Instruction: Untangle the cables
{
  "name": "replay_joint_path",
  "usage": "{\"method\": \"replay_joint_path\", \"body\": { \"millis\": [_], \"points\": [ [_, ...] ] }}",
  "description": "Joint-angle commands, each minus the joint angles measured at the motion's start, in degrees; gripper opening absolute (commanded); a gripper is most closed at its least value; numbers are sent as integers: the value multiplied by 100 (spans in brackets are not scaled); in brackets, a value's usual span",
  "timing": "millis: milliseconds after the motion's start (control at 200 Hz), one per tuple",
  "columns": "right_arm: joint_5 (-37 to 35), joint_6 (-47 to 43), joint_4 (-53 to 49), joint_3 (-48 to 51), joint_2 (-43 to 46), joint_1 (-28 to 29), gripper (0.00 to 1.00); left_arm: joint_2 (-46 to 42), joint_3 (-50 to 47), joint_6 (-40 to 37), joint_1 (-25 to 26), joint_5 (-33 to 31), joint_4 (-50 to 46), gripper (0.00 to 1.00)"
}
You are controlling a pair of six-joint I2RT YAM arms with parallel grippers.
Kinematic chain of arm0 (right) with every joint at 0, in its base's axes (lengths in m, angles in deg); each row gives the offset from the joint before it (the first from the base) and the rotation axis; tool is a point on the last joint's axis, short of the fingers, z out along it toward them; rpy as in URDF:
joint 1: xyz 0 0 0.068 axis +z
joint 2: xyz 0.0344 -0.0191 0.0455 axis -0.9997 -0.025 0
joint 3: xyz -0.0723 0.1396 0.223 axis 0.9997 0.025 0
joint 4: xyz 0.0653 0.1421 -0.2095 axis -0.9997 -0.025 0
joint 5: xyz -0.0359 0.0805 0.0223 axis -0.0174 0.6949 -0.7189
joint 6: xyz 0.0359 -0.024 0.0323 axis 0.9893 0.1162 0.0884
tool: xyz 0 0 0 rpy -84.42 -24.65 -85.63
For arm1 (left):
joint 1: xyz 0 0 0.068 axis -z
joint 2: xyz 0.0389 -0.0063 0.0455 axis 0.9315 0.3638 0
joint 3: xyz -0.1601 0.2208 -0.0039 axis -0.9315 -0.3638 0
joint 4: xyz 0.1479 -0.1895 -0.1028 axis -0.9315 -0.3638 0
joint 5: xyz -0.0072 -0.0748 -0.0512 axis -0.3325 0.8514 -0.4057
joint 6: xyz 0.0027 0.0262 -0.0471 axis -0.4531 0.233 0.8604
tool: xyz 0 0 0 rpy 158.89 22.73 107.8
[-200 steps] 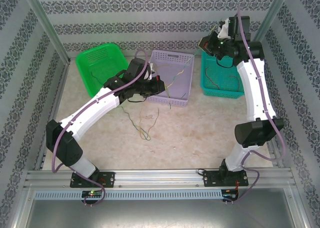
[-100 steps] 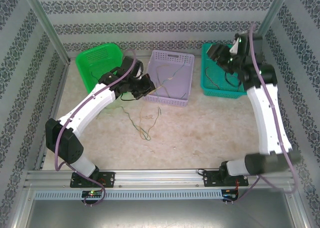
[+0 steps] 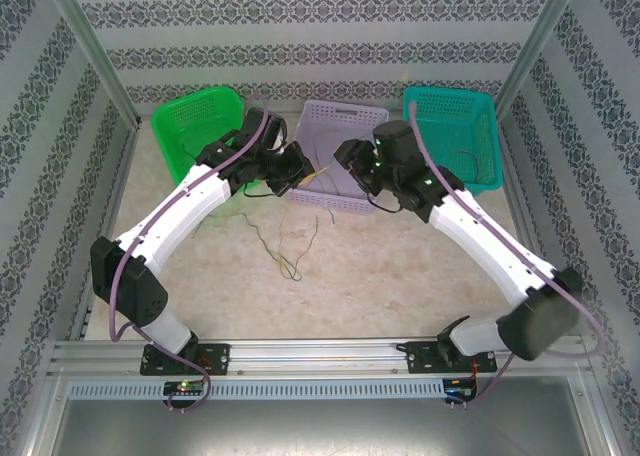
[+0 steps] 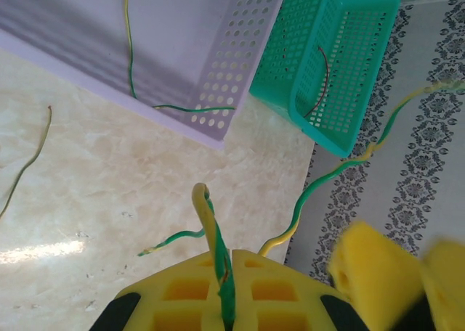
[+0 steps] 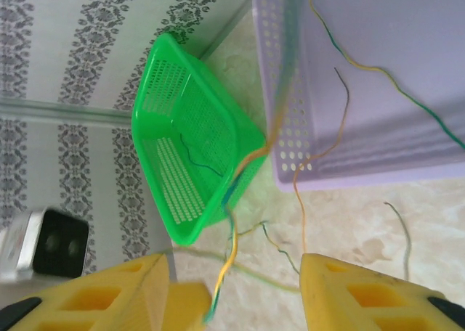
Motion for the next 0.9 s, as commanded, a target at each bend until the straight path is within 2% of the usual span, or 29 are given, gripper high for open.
{"method": "replay_joint_path", "body": {
  "millis": [0, 170, 355, 435, 535, 654, 894],
  "points": [
    [299, 368, 571, -462, -338, 16, 47, -64, -57, 124, -12, 59, 219, 0],
    [332, 784, 635, -210, -478, 202, 37, -121, -249, 254, -11, 28, 401, 0],
    [426, 1068, 654, -122, -562, 250, 36, -105, -261, 299, -11, -22, 496, 0],
    [416, 1068, 299, -200, -550, 287, 37, -83, -220, 305, -11, -42, 521, 0],
    [50, 909, -22, -70, -287, 323, 47, -73, -98, 230, -15, -156, 398, 0],
    [-61, 932, -46, 163, -22, 280, 50, -75, -33, 190, -17, -185, 342, 0],
    [236, 1288, 650, 116, -504, 279, 47, -58, -60, 320, 15, -42, 493, 0]
  ]
}}
